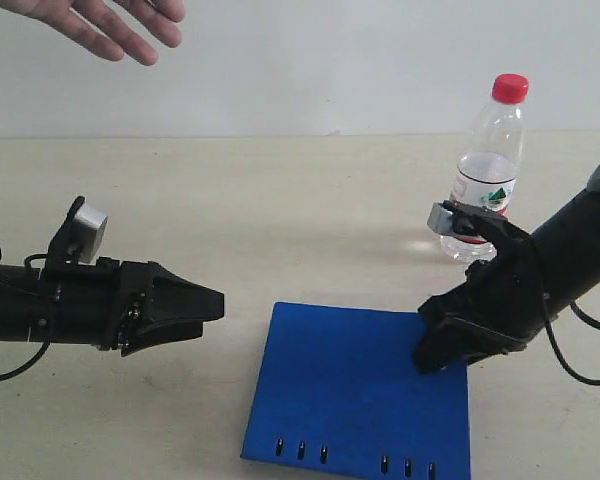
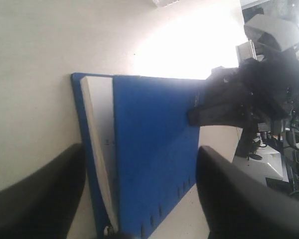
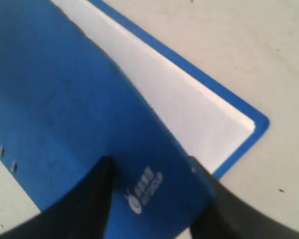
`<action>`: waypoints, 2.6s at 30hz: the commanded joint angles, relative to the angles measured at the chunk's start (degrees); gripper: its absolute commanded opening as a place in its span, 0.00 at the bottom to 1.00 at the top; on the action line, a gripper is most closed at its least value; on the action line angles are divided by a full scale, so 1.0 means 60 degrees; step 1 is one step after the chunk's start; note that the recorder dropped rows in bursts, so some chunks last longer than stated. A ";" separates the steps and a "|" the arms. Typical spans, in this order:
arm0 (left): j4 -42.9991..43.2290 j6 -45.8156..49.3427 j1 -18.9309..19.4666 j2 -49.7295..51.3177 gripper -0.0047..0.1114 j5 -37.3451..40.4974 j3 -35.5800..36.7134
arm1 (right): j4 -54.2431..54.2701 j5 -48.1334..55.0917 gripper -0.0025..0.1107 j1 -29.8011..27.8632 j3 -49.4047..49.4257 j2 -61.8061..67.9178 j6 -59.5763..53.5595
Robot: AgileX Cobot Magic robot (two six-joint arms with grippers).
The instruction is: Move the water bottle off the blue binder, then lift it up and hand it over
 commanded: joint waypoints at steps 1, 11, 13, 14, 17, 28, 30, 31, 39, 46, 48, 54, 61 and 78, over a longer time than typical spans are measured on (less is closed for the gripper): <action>-0.0022 -0.0066 -0.0074 0.0016 0.56 0.0265 -0.0021 | -0.0254 0.0725 0.71 -0.0014 0.0064 -0.0113 -0.0325; -0.0022 -0.0086 -0.0074 0.0016 0.56 0.0306 -0.0021 | -0.0194 0.1294 0.75 0.0017 -0.1386 -0.0941 -0.0978; -0.0022 -0.0086 -0.0074 0.0016 0.56 0.0306 -0.0021 | -0.0264 0.0922 0.75 0.0245 -0.1721 -0.0849 -0.1217; -0.0022 -0.0086 -0.0074 0.0016 0.56 0.0306 -0.0021 | -0.0331 0.0768 0.75 0.0411 -0.1824 -0.0804 -0.1379; -0.0022 -0.0086 -0.0074 0.0016 0.56 0.0306 -0.0021 | -0.0511 -0.0070 0.75 0.1475 -0.2079 -0.0385 -0.2131; -0.0022 -0.0105 -0.0318 0.0016 0.56 0.0314 -0.0002 | -0.4315 -0.2104 0.75 0.2440 -0.2149 0.1097 0.1042; -0.0022 -0.0105 -0.0697 0.0016 0.56 0.0114 -0.0002 | -0.4369 -0.1362 0.75 0.2306 -0.2149 0.1199 0.1172; -0.0022 -0.0105 -0.0894 0.0016 0.56 0.0123 -0.0002 | -0.4325 -0.1027 0.75 0.2251 -0.2149 0.1199 0.1172; -0.0022 -0.0466 -0.1785 0.0016 0.56 0.0344 -0.0002 | -0.3513 0.1569 0.75 0.2234 -0.2149 0.1059 0.0576; -0.0022 -0.0874 -0.1785 0.0016 0.56 0.0714 -0.0002 | -0.1220 0.2784 0.75 0.2331 -0.2149 0.1053 -0.0147; 0.0177 -0.1003 -0.1785 0.0016 0.55 0.1037 -0.0002 | -0.1238 0.2668 0.75 0.2423 -0.2149 0.1053 -0.0147; 0.0333 -0.1071 -0.1785 -0.0005 0.43 -0.0013 0.0192 | -0.1258 0.2586 0.60 0.2447 -0.2149 0.1053 -0.0162; -0.0022 -0.0763 -0.1785 -0.0005 0.42 -0.0985 0.0482 | -0.0544 0.2692 0.23 0.2447 -0.2149 0.1053 -0.1224; -0.0022 -0.0634 -0.1631 -0.0041 0.42 -0.1095 0.0188 | 0.0989 -0.0261 0.02 0.2447 -0.2149 0.1712 -0.1597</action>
